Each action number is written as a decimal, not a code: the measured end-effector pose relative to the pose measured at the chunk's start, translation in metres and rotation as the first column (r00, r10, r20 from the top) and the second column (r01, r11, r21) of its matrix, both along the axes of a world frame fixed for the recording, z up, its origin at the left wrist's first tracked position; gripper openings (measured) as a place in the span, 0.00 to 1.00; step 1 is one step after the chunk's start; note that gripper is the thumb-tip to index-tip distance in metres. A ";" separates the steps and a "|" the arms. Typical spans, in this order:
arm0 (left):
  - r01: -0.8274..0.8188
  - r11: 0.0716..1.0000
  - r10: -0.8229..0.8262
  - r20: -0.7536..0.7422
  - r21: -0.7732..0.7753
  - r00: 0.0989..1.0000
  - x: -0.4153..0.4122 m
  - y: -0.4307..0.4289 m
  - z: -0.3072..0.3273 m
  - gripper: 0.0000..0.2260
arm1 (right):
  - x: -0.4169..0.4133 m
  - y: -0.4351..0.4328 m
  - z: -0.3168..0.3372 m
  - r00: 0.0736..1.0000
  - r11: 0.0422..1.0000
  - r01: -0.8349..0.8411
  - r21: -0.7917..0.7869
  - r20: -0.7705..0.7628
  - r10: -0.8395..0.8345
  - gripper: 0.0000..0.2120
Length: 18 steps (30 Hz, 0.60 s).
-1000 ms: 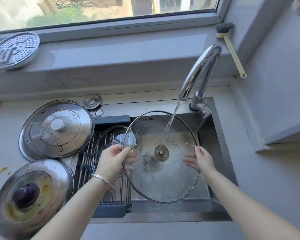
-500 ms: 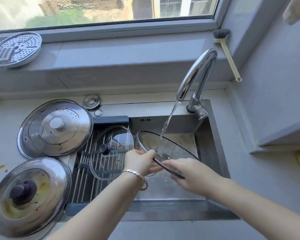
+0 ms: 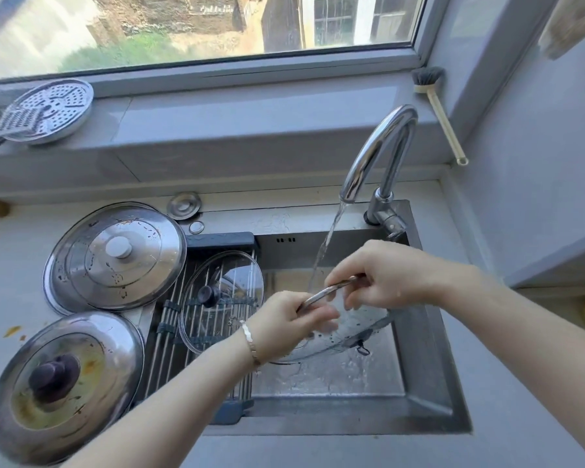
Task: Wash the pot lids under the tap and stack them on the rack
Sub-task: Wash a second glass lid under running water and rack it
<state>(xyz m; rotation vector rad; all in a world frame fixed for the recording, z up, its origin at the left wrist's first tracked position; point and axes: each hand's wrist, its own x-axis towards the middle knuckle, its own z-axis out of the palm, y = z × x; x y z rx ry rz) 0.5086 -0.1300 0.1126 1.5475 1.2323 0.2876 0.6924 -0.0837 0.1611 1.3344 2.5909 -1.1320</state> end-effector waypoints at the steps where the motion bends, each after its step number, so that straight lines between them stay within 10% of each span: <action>1: -0.121 0.991 0.125 0.079 -0.053 0.989 0.002 -0.002 -0.001 0.07 | 0.000 0.003 -0.005 0.998 0.996 0.019 0.082 -0.066 -0.014 0.14; 5: -0.538 0.838 0.545 0.195 -0.092 0.815 0.002 -0.004 -0.004 0.08 | -0.006 -0.004 -0.055 0.835 0.806 0.496 0.324 -0.432 -0.340 0.14; 9: -0.782 0.556 0.831 0.220 -0.281 0.511 -0.006 0.003 0.000 0.12 | -0.032 -0.036 -0.114 0.549 0.593 0.777 -0.209 -0.236 -0.802 0.20; 18: -0.833 0.442 0.894 0.237 -0.332 0.380 -0.020 0.008 0.001 0.13 | -0.057 -0.032 -0.124 0.774 0.790 0.607 -0.087 -0.161 -0.613 0.19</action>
